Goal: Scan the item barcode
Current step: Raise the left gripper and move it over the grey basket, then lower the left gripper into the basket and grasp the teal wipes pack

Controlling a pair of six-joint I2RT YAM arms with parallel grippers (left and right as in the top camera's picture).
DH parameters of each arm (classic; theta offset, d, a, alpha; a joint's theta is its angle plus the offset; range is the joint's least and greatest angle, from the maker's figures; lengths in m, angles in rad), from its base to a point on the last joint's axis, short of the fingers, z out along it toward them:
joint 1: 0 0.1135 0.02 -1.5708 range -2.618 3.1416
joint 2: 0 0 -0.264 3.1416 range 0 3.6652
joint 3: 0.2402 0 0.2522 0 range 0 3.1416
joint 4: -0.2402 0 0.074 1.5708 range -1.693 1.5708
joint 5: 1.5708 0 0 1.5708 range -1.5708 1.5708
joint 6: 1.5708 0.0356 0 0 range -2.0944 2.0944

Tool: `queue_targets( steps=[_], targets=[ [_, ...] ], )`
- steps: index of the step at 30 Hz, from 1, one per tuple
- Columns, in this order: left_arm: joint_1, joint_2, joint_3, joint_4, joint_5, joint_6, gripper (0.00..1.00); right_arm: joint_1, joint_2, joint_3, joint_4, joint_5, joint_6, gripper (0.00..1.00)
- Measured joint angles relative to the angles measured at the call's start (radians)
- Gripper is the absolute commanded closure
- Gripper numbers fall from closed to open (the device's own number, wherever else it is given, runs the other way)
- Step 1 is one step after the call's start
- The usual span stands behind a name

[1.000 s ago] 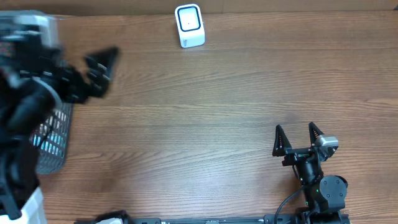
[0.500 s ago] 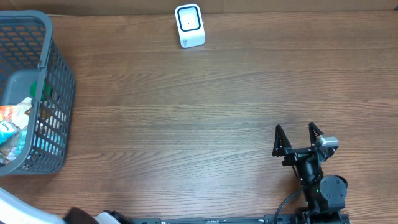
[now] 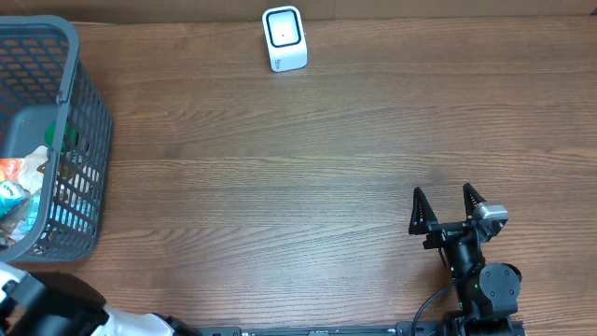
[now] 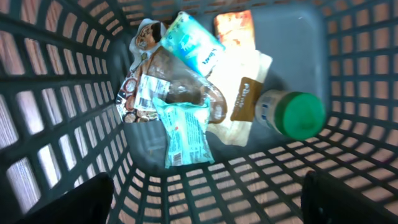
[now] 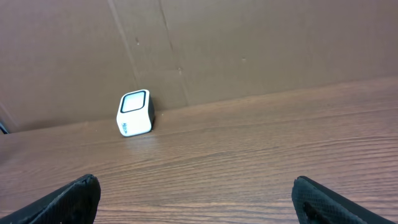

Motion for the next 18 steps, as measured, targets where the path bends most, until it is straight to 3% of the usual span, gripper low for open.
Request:
queue_targets(
  steps=[9, 18],
  targets=[
    [-0.092, 0.046, -0.043, 0.031, -0.099, 0.002, 0.20, 0.000, 0.000, 0.000, 0.000, 0.000, 0.000, 0.00],
    [-0.178, 0.047, -0.261, 0.150, -0.212, -0.010, 0.18, 0.000, 0.000, 0.000, 0.000, 0.000, 0.000, 0.00]
  ],
)
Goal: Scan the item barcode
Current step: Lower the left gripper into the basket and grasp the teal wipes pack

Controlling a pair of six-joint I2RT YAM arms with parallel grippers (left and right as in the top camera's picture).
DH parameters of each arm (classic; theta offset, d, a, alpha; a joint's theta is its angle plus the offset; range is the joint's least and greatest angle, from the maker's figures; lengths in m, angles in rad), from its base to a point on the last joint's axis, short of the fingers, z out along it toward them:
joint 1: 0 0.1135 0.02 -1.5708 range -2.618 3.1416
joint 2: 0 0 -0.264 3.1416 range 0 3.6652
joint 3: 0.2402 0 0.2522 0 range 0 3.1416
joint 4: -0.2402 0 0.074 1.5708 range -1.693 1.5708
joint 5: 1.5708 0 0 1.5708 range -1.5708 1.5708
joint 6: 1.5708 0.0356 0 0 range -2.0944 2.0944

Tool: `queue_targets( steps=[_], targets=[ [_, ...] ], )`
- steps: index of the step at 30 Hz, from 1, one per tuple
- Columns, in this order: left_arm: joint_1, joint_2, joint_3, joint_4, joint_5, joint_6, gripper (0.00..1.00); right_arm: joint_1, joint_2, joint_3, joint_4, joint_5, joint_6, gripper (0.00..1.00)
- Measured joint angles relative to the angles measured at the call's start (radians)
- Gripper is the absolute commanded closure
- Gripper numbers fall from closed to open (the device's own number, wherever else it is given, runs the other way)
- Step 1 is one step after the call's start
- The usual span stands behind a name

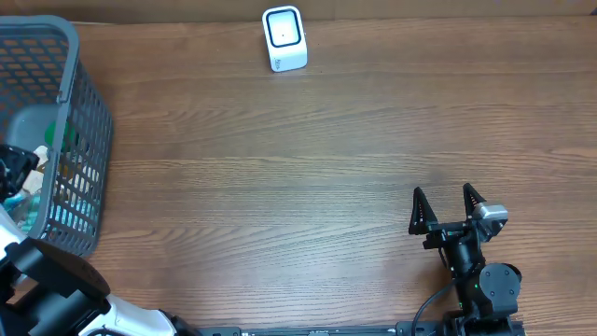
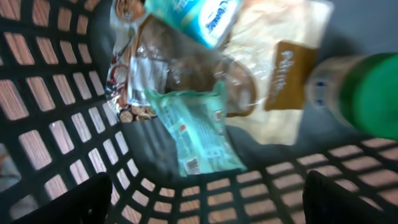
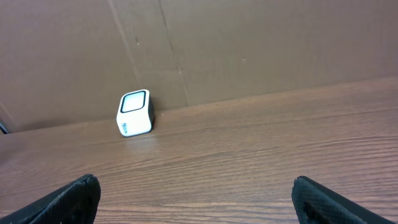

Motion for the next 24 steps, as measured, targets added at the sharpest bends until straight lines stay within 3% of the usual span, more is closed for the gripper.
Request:
queue_targets(
  steps=[13, 16, 21, 24],
  targets=[
    [-0.017, 0.001, -0.321, 0.272, -0.026, -0.023, 0.16, 0.000, 0.000, 0.000, 0.000, 0.000, 0.000, 0.00],
    [-0.026, 0.002, -0.372, 0.321, -0.026, -0.024, 0.22, 0.000, 0.000, 0.000, 0.000, 0.000, 0.000, 0.00],
    [-0.030, 0.002, -0.420, 0.372, -0.026, -0.030, 0.40, 0.000, 0.000, 0.000, 0.000, 0.000, 0.000, 0.00],
    [-0.030, 0.002, -0.434, 0.386, -0.026, -0.029, 0.44, 0.000, 0.000, 0.000, 0.000, 0.000, 0.000, 0.00]
  ],
)
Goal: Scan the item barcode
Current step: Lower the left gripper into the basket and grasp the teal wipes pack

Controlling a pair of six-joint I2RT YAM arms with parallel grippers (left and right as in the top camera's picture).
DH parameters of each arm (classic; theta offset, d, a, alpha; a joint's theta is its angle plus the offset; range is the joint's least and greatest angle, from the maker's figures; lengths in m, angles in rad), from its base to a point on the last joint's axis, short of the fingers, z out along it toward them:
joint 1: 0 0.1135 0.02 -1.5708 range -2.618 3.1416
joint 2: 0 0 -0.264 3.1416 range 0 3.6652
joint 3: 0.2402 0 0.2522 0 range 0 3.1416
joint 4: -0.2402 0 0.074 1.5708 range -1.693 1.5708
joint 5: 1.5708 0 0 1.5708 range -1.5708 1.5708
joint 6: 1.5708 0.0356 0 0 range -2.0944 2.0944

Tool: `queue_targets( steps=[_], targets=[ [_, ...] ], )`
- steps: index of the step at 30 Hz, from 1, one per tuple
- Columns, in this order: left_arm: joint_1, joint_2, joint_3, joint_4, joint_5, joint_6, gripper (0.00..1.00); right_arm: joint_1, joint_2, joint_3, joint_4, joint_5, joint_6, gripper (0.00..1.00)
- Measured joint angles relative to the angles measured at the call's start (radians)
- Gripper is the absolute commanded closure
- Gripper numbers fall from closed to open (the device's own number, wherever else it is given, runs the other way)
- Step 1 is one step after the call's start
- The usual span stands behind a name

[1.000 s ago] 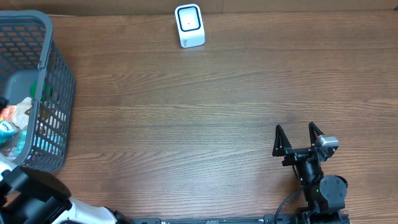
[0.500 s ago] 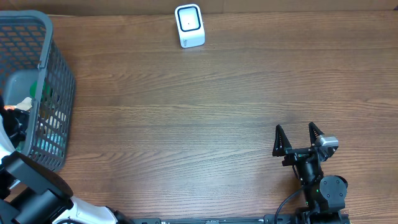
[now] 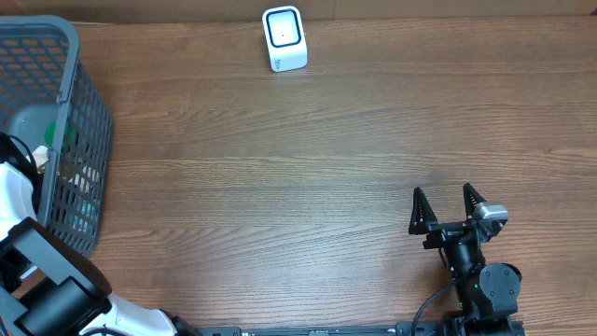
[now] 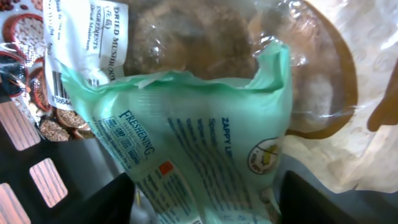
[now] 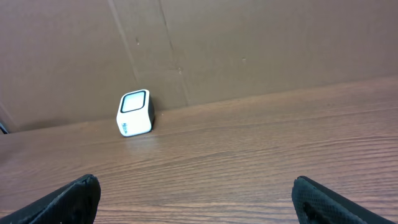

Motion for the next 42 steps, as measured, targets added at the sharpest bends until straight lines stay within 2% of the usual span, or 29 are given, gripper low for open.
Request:
queue_targets(
  steps=[9, 13, 15, 20, 28, 34, 42],
  targets=[
    [0.000, 0.000, -0.011, 0.024, 0.000, 0.000, 0.43, 0.000, 0.000, 0.000, 0.000, 0.000, 0.000, 0.00],
    [0.000, 0.000, -0.036, 0.065, -0.003, 0.001, 0.33, 0.000, 0.000, 0.000, 0.000, 0.000, 0.000, 0.00],
    [0.000, 0.000, -0.069, 0.101, -0.010, 0.000, 0.34, 0.000, 0.000, 0.000, 0.000, 0.000, 0.000, 0.00],
    [0.002, -0.003, -0.121, 0.149, -0.019, -0.006, 0.55, 0.000, 0.000, 0.000, 0.000, -0.001, 0.000, 0.00],
    [0.001, -0.002, -0.099, 0.082, -0.023, -0.004, 0.73, 0.000, 0.000, 0.000, 0.000, 0.000, 0.000, 0.00],
    [0.001, 0.004, 0.072, -0.069, -0.023, -0.004, 0.78, 0.000, 0.000, 0.000, 0.000, 0.000, 0.000, 0.00],
    [0.001, 0.004, 0.487, -0.297, 0.018, 0.016, 0.80, 0.000, 0.000, 0.000, 0.000, 0.000, 0.000, 0.00]
  ],
)
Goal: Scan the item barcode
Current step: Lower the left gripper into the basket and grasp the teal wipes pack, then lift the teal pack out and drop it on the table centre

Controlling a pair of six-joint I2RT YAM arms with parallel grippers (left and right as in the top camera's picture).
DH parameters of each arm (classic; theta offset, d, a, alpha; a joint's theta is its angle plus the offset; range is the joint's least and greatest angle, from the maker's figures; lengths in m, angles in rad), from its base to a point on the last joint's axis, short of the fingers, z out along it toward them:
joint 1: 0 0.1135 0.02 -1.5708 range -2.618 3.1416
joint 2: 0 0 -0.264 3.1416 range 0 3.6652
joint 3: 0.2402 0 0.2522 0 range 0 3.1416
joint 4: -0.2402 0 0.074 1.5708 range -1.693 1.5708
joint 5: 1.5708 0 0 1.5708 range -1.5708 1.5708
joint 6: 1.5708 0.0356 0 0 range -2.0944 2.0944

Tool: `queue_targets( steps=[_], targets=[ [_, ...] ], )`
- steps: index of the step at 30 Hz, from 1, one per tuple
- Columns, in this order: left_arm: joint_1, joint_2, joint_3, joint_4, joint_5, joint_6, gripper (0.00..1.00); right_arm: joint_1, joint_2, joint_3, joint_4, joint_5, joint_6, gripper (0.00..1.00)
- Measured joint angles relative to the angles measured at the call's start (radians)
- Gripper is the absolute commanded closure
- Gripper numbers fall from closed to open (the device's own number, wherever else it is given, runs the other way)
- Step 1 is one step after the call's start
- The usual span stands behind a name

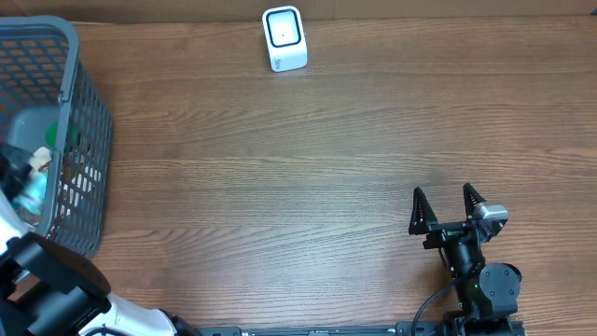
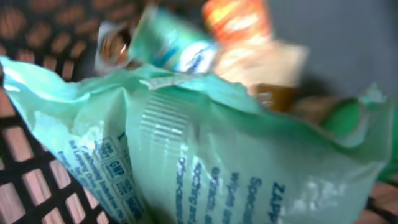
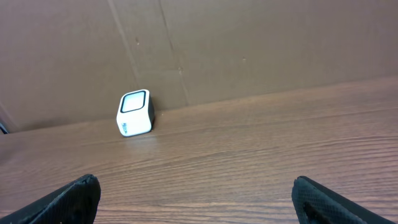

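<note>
A mint-green snack packet (image 2: 236, 162) fills the left wrist view, held close to the camera above the other goods in the grey mesh basket (image 1: 79, 103). My left gripper (image 1: 17, 175) is inside the basket at the table's left edge, shut on the packet; its fingers are hidden behind it. The packet shows teal (image 1: 33, 193) in the overhead view. The white barcode scanner (image 1: 284, 37) stands at the table's far edge, also the scanner (image 3: 135, 112) in the right wrist view. My right gripper (image 1: 446, 207) stands open and empty at the front right.
Below the packet in the basket lie a blue-white pouch (image 2: 177, 46), an orange packet (image 2: 236, 18) and a green-capped bottle (image 2: 345, 121). A brown cardboard wall (image 3: 249, 43) backs the wooden table (image 1: 308, 177).
The green packet lay on the basket's contents between my open left fingers; now it sits close against the camera, raised off the other goods. The right arm has not moved.
My left gripper looked down into the basket from above, open. It was then lower over the green packet, then right down around it. Now the packet is held up off the pile. The right gripper stayed open in place throughout.
</note>
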Motion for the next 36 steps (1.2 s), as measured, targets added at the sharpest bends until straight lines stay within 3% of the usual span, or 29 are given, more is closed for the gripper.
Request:
queue_targets(
  steps=[9, 14, 24, 30, 36],
  targets=[
    [-0.034, -0.001, 0.489, -0.218, 0.204, 0.129, 0.78, 0.000, 0.000, 0.000, 0.000, 0.000, 0.000, 0.00],
    [-0.121, -0.060, 0.615, -0.276, 0.344, 0.235, 0.73, 0.000, 0.000, 0.000, 0.000, 0.000, 0.000, 0.00],
    [-0.544, -0.170, 0.631, -0.406, 0.407, 0.306, 0.64, 0.000, 0.000, 0.000, 0.000, 0.000, 0.000, 0.00],
    [-0.801, -0.092, 0.504, -0.418, 0.314, 0.243, 0.64, 0.000, 0.000, 0.000, 0.000, 0.000, 0.000, 0.00],
    [-0.987, 0.059, 0.313, -0.315, 0.269, 0.156, 0.66, 0.000, 0.000, 0.000, 0.000, 0.000, 0.000, 0.00]
  ],
)
